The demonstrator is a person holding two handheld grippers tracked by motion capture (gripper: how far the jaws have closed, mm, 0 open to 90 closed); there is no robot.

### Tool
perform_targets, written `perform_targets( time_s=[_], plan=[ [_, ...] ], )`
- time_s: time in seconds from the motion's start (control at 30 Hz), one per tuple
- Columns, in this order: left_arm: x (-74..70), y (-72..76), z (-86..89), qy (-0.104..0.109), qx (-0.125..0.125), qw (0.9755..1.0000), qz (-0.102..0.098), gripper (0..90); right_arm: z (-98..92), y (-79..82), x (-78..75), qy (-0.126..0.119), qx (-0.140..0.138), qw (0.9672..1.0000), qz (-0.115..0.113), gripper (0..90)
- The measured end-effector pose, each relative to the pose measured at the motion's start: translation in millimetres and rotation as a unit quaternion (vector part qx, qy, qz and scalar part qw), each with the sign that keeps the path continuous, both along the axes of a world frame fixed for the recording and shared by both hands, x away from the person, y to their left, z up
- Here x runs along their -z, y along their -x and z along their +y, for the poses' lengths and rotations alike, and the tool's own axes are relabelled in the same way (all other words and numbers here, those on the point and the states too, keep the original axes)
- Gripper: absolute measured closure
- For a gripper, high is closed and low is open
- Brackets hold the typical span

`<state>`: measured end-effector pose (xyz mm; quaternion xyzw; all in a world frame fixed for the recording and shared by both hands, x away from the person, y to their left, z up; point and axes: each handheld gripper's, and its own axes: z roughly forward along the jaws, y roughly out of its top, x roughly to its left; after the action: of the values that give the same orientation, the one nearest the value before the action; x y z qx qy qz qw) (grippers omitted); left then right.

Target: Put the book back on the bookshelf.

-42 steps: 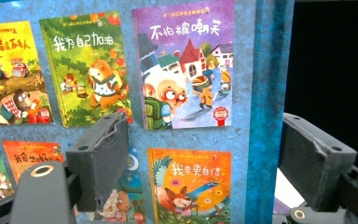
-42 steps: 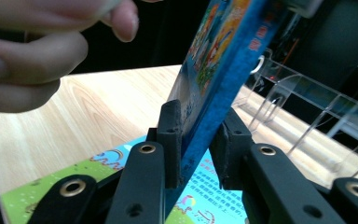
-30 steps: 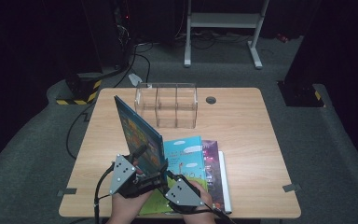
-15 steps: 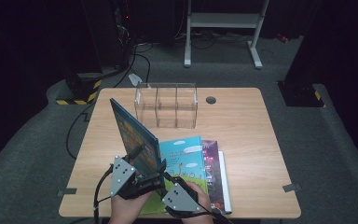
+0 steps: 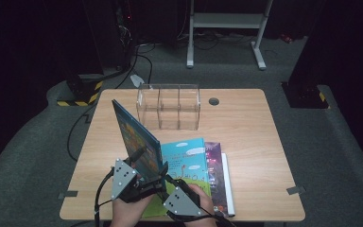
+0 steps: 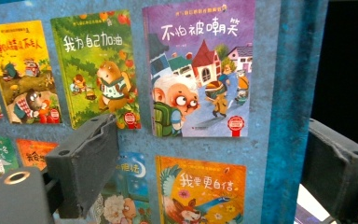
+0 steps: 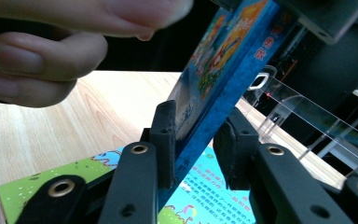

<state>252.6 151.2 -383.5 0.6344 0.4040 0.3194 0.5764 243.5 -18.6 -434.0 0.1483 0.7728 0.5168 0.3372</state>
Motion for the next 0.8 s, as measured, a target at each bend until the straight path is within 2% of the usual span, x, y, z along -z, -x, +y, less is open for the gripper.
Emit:
perform_targets(
  time_s=[0.13,0.3,0.67,0.8],
  plan=[
    [1.1,0.0,0.6,0.0,-0.001,1.0,0.002,13.3,1.2,1.2,1.1,0.006,-0.003,0.9999,-0.01,67.1],
    [0.4,0.6,1.0,0.001,-0.007,1.0,0.003,13.1,3.4,3.2,2.3,0.016,0.004,0.9993,-0.033,67.6],
    [1.1,2.4,-1.2,-0.009,-0.021,0.9997,-0.004,13.3,4.5,3.8,2.5,0.019,0.002,0.9992,-0.036,67.4],
    [2.2,4.0,-5.2,-0.018,-0.038,0.999,-0.01,12.0,5.7,4.7,2.6,0.022,0.002,0.999,-0.038,67.2]
  ],
)
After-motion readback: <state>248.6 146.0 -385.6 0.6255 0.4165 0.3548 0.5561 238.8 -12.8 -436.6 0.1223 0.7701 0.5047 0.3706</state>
